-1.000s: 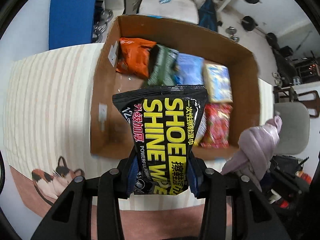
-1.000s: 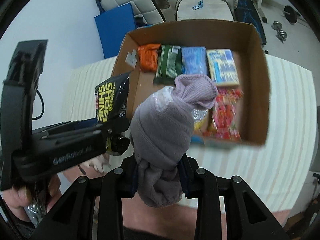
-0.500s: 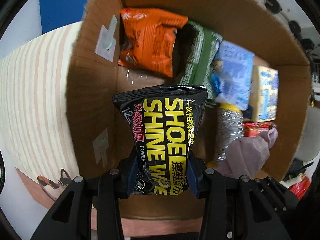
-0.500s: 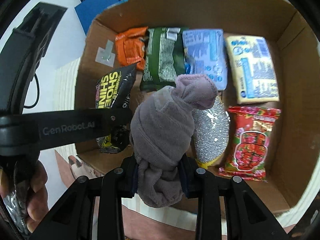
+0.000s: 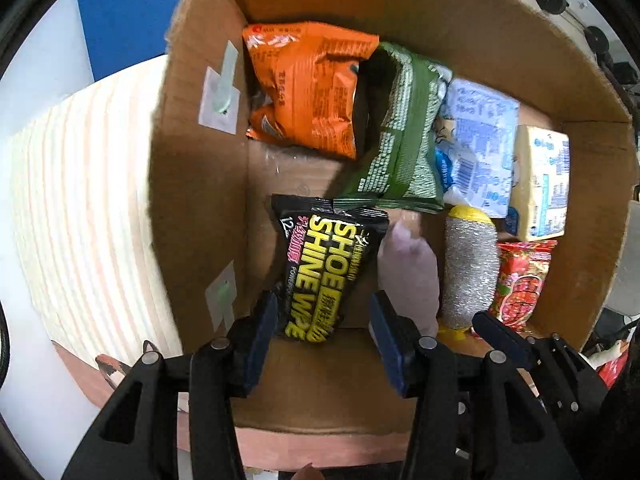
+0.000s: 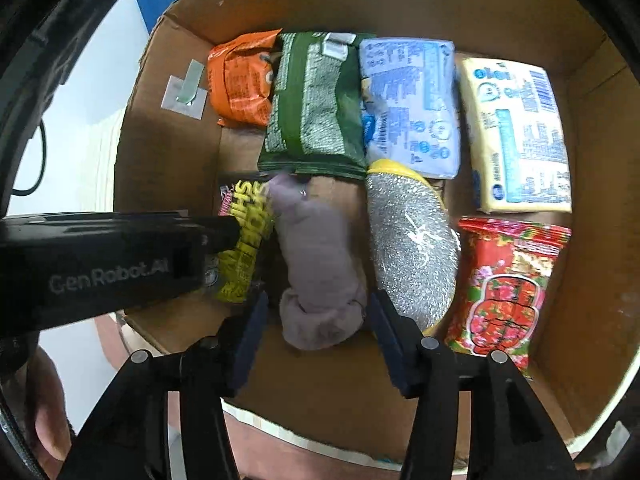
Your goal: Organize soft objects
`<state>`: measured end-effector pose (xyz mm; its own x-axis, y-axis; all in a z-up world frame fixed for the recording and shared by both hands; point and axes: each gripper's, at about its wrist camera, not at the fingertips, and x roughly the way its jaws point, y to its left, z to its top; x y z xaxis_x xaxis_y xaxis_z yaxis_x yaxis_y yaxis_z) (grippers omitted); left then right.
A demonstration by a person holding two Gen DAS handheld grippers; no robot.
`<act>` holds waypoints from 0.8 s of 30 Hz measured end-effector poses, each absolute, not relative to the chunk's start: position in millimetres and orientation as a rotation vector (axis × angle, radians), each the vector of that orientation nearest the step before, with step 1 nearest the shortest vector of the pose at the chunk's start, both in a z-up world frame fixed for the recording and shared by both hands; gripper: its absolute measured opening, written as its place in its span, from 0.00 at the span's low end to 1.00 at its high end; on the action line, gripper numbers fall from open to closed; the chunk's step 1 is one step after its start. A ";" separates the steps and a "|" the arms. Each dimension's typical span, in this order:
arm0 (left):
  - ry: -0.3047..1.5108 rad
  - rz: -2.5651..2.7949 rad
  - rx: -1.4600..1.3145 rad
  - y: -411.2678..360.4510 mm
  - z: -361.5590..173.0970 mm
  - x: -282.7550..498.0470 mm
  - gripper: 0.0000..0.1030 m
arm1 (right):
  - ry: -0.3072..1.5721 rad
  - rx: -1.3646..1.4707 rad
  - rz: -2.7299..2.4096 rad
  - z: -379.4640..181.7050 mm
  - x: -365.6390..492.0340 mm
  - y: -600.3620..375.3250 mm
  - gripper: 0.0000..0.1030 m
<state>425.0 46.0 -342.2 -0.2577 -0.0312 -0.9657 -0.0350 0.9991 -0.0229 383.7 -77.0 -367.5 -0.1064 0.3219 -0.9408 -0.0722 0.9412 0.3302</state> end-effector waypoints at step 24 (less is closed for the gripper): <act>1.407 -0.004 0.001 16.8 -253.9 350.2 0.97 | 1.472 0.098 0.056 -294.2 332.5 -167.9 0.97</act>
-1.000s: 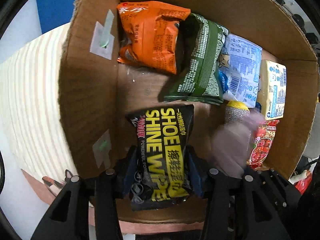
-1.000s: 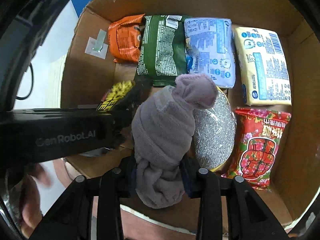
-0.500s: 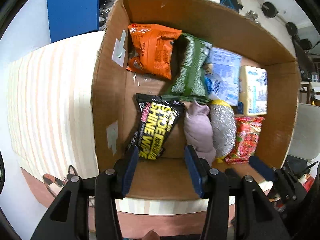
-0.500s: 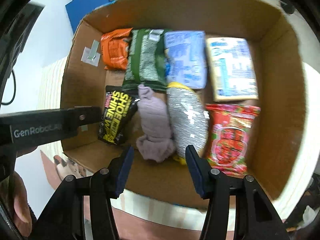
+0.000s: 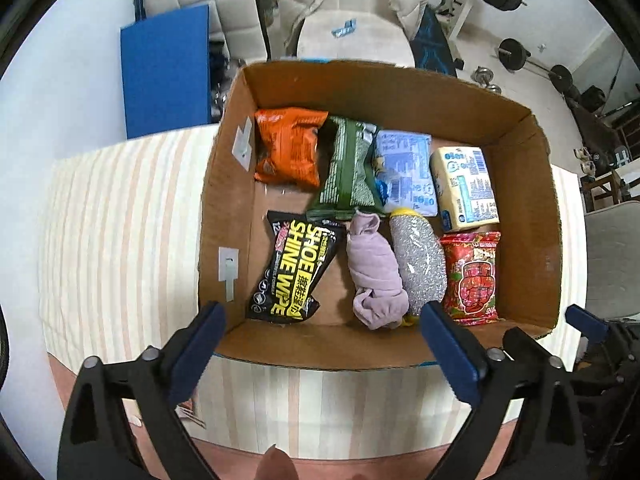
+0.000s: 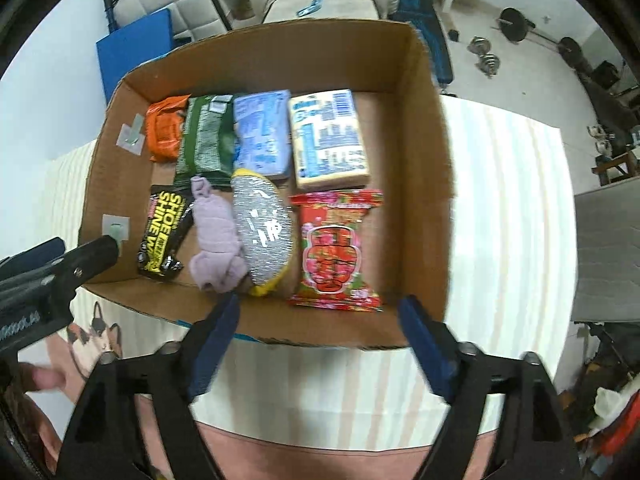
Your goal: Organize soft objects
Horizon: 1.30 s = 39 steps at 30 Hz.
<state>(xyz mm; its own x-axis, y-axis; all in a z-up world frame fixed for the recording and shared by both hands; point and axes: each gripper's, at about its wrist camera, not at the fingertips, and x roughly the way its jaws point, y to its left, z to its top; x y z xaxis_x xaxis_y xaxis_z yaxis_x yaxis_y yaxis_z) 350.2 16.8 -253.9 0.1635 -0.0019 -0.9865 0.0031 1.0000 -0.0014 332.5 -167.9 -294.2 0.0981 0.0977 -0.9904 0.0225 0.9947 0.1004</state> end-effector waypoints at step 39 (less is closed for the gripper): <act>0.993 -0.048 -0.017 -12.2 -20.3 109.4 0.98 | 0.989 0.066 0.054 -22.7 74.3 -207.6 1.00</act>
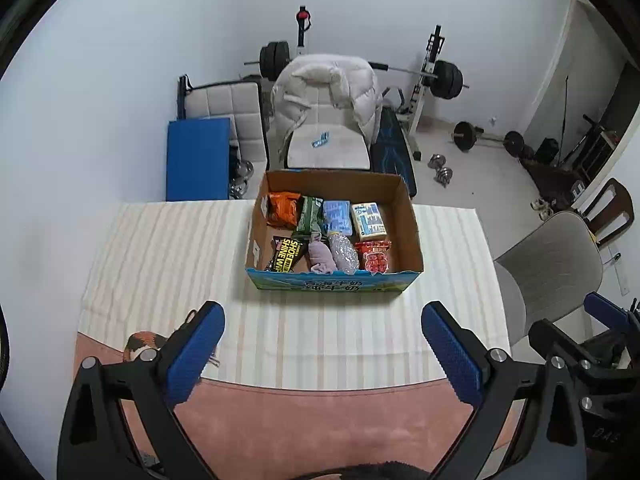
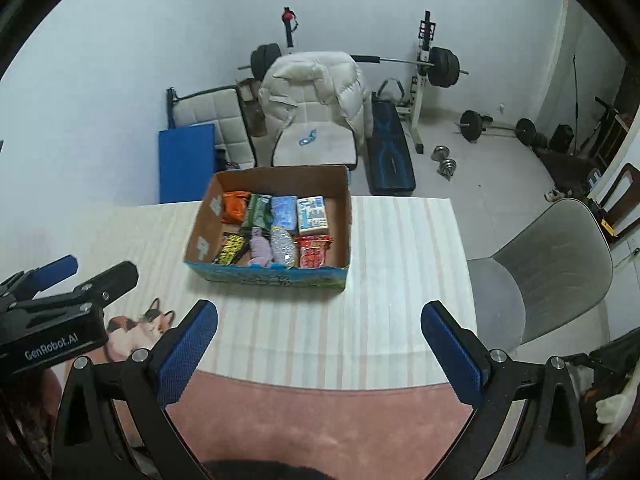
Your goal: Organize soft objects
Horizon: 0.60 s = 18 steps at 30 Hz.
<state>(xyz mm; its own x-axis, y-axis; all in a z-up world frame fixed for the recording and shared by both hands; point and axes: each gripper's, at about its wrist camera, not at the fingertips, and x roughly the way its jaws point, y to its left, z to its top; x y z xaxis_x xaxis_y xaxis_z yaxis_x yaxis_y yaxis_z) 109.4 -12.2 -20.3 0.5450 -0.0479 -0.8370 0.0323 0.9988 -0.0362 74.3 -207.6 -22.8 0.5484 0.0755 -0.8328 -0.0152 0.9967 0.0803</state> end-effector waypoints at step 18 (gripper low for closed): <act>0.884 -0.023 -0.006 -17.0 20.8 57.3 0.98 | 0.895 0.056 0.032 26.5 24.2 -214.6 1.00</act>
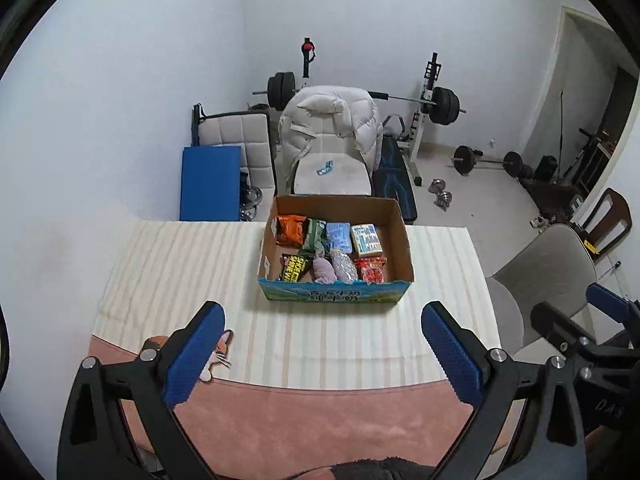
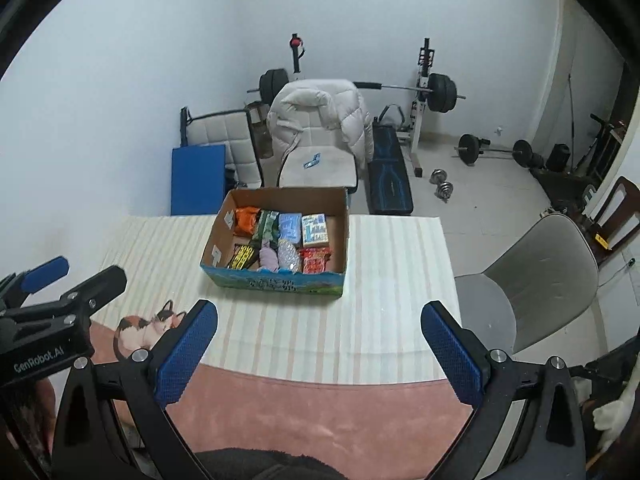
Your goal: Organize soft objects
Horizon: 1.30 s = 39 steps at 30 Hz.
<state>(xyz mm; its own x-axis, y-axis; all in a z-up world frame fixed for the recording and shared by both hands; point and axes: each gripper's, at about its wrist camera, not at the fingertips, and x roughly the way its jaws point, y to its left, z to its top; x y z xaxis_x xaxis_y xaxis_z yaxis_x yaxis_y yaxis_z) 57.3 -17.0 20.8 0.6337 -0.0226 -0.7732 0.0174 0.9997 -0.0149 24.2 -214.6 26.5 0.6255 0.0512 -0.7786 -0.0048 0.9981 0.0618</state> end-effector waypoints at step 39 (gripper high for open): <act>0.829 0.000 -0.006 -10.9 32.3 54.0 1.00 | 0.841 0.045 -0.023 43.0 23.0 -216.2 1.00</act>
